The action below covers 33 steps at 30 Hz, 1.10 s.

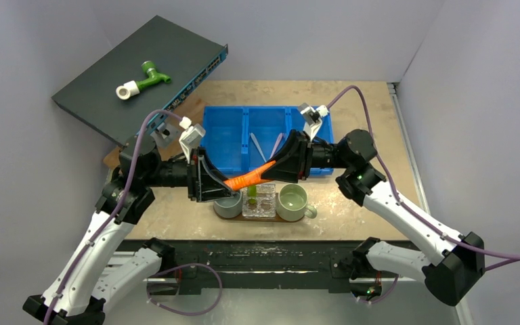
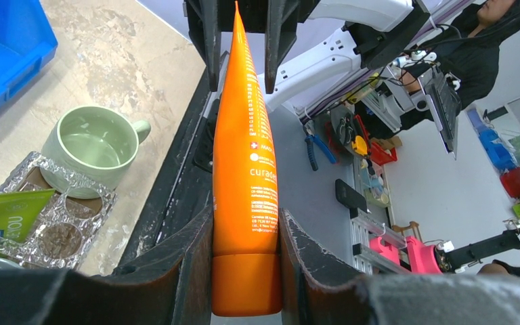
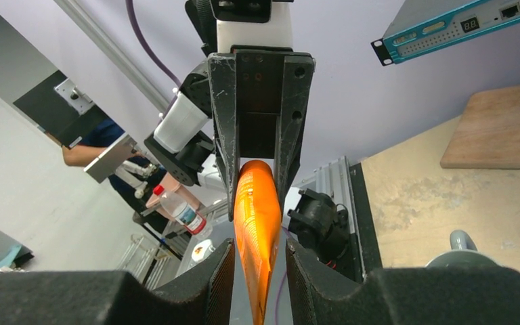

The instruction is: Prepare toiletry sets of a toothbrush and toothpaste on the tray

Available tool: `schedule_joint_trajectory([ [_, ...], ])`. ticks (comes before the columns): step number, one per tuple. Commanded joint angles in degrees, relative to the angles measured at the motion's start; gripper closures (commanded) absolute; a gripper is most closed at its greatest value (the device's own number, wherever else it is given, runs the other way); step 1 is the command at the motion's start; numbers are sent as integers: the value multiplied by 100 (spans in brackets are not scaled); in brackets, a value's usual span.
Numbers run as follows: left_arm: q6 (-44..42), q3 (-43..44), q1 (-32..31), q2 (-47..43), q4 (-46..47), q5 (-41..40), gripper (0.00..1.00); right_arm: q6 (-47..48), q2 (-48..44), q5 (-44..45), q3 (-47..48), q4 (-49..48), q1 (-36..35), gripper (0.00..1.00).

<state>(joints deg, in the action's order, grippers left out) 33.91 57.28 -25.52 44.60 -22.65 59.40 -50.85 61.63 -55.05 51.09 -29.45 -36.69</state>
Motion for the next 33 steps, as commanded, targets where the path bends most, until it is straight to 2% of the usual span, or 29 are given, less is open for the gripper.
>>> schedule_joint_trajectory([
  [1, 16, 13, 30, -30, 452, 125, 100, -21, 29, -145, -18, -121, 20, 65],
  [9, 7, 12, 32, 4, 464, 88, 100, 4, 55, -259, -8, -102, 11, 68],
  [12, 10, 10, 30, 30, 471, 68, 100, 1, 67, -297, -2, -112, -1, 72],
  [13, 1, -3, 30, 31, 477, 58, 100, 4, 69, -310, 6, -113, -8, 76],
  [14, 5, -12, 29, 29, 495, 48, 100, -1, 81, -325, 11, -118, -25, 85],
  [15, 17, -21, 29, 39, 516, 32, 100, 2, 92, -349, 19, -126, -35, 98],
  [20, 138, -45, 30, 139, 651, 95, 100, 60, 83, -319, 73, -69, -62, 100],
  [23, 76, -25, 30, 169, 530, 69, 89, 294, 53, -242, 181, 251, -74, 100],
  [27, -104, 86, 29, 222, 169, -64, 66, 483, 27, -172, 286, 497, -82, 100],
  [33, -313, 297, 29, 225, -225, -423, 46, 1286, -44, -9, 750, 1715, -89, 100],
])
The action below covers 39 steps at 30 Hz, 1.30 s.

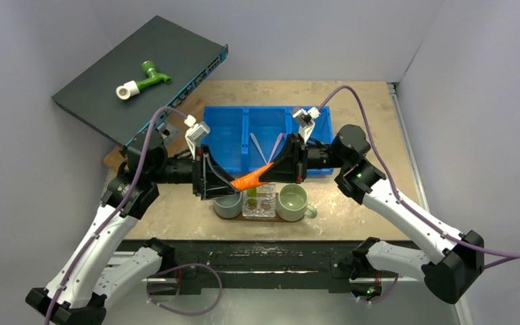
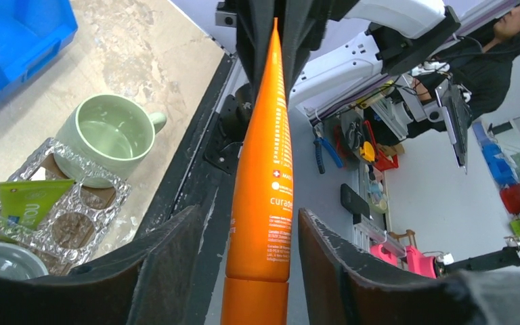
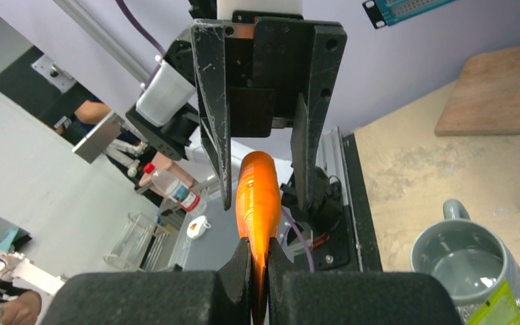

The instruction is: Prepare toiletry sets of a toothbrush and toothpaste on the tray

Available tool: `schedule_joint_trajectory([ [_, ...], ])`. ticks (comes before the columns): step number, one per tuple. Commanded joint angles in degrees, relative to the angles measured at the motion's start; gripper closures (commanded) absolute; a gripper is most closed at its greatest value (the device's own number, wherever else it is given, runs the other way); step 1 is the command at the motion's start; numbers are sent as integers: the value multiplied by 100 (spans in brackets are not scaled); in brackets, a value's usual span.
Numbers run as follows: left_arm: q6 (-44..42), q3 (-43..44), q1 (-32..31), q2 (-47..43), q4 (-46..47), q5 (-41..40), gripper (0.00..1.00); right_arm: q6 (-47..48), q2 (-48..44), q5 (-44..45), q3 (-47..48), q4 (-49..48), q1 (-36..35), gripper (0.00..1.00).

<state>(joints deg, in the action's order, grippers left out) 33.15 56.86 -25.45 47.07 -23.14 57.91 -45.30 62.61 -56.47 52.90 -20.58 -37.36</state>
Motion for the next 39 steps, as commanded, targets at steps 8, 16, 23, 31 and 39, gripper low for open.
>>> schedule_joint_trajectory([
  [8, -685, 632, 26, -109, -928, -1250, 2, 2232, -217, 718, 1592, 3521, -25, 100],
  [16, -1100, 879, 26, -182, -1670, -2440, 0, 3271, -196, 1865, 2554, 5575, -23, 100],
  [23, -1370, 855, 23, -251, -2040, -3177, 0, 3645, -12, 2958, 3247, 6843, -33, 100],
  [31, -1513, 572, 23, -280, -2162, -3628, 0, 3808, 348, 4366, 3716, 7784, -243, 100],
  [39, -1636, 140, 26, -337, -2127, -4040, 0, 3757, 986, 5606, 4202, 8333, -1126, 100],
])
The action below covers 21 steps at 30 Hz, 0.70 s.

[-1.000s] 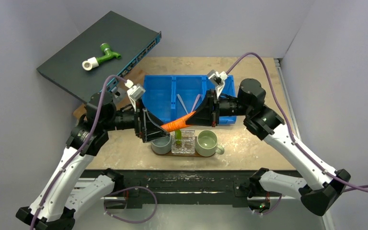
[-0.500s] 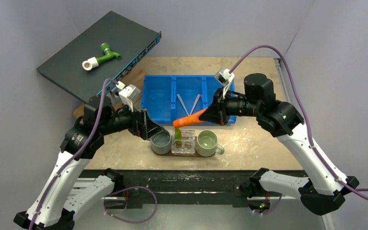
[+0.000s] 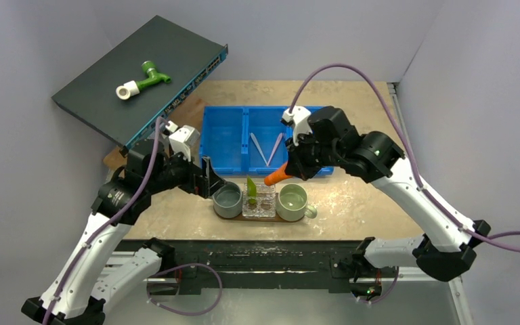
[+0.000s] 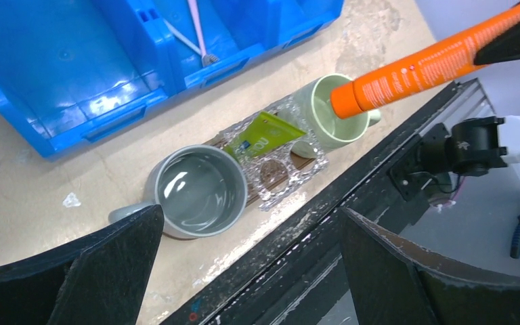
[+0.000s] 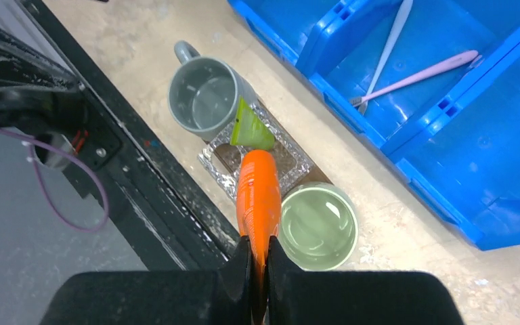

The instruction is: Prepare toiletry sets of a toothbrush and toothpaste on the tray

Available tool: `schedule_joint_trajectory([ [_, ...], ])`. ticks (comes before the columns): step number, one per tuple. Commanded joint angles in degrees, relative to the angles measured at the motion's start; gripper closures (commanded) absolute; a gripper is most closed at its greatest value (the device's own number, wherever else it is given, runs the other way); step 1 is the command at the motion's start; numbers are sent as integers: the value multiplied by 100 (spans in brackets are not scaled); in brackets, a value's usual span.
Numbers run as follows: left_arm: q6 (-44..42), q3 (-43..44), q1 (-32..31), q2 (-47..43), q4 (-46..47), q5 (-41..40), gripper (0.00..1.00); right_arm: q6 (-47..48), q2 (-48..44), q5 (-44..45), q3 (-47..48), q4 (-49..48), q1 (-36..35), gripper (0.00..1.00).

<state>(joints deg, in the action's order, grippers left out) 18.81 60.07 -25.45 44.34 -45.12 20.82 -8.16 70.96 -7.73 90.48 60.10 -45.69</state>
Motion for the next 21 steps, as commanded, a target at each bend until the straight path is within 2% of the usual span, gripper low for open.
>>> schedule_joint_trajectory([
  [1, -235, -228, 31, -73, 85, -385, 0, 42, 226, 755, 473, 286, -325, 100],
  [9, -323, -588, 23, -160, 307, -573, 0, 17, 752, 1138, 763, 452, -617, 100],
  [21, -429, -725, 23, -151, 390, -551, 1, -27, 1323, 1150, 912, 471, -907, 100],
])
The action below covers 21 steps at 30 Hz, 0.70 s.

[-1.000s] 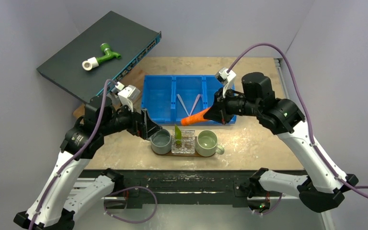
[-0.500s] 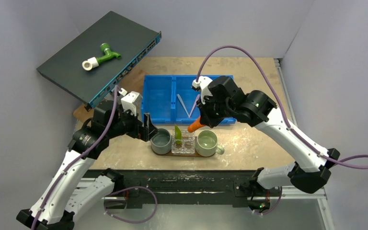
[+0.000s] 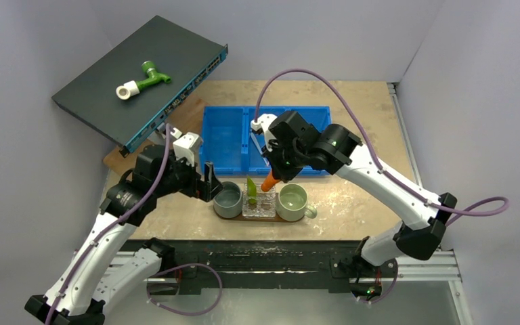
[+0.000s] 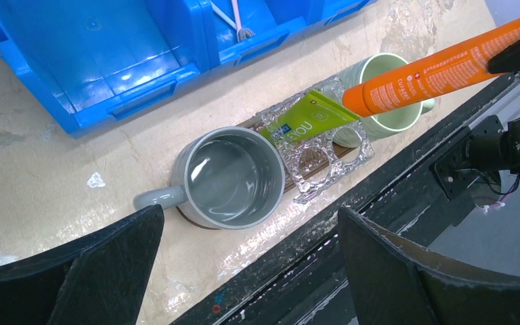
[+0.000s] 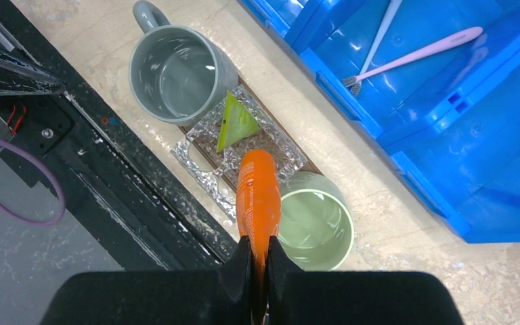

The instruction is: Prepare toiletry sets of a toothbrush and toothpaste on the tray

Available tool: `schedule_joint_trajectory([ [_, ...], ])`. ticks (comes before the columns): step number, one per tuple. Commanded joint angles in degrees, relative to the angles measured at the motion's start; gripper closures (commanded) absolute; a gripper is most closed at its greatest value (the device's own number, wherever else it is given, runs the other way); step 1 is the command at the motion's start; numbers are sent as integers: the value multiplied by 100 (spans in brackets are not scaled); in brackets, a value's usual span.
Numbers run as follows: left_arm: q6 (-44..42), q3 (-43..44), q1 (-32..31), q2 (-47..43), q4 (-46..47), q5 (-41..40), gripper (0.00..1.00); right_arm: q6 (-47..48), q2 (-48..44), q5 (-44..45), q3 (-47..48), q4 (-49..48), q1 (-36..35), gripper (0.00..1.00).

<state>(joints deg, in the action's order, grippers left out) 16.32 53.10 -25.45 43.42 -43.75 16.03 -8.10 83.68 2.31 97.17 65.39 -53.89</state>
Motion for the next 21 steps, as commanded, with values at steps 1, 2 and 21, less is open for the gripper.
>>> schedule_joint_trajectory([
  [1, -180, -27, 23, -66, 250, -74, 1, -38, 93, 166, 252, -67, -101, 100],
  [2, -181, -31, 23, -70, 247, -69, 1, -43, 134, 191, 255, -69, -118, 100],
  [21, -199, -35, 27, -106, 270, -21, 1, -10, 655, 310, 199, -149, -201, 100],
])
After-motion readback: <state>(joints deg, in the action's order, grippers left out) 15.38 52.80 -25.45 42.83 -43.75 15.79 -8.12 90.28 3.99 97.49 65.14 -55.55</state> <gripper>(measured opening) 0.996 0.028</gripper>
